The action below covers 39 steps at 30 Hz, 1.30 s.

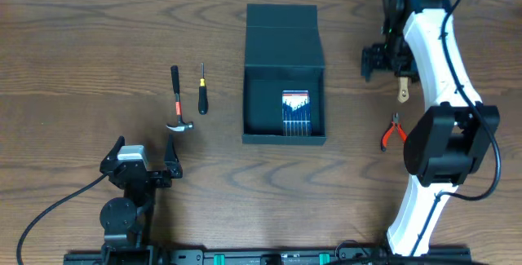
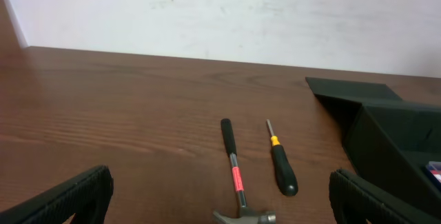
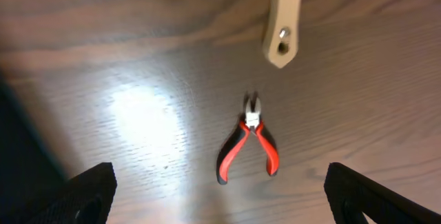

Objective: Pack container
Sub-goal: 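Withdraw the right gripper and move it toward the red pliers, then lower the right gripper onto the red-black pliers and grasp them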

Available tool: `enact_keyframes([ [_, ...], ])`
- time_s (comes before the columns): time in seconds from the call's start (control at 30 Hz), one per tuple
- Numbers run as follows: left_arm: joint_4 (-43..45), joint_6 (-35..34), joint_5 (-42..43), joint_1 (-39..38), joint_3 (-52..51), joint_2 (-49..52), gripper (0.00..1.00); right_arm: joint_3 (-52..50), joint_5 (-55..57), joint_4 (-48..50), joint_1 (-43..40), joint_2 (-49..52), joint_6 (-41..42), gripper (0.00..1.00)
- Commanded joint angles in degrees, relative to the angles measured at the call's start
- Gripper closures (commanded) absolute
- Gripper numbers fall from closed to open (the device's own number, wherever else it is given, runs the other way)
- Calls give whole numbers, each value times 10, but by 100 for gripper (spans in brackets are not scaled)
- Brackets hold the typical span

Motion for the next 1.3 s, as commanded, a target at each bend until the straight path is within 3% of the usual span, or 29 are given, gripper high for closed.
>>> enact_keyframes([
  [0.0,-3,3,5,-3,-8,-4,1,-53,6,15,-1,-2,23,2],
  [0.33,-3,3,5,-3,-8,-4,1,-171,-26,49,-3,-2,69,2],
  [0.67,-3,3,5,-3,-8,-4,2,-216,-40,53,-19,-2,73,3],
  [1.27,-3,3,5,-3,-8,-4,1,-291,-57,146,-31,-2,71,3],
])
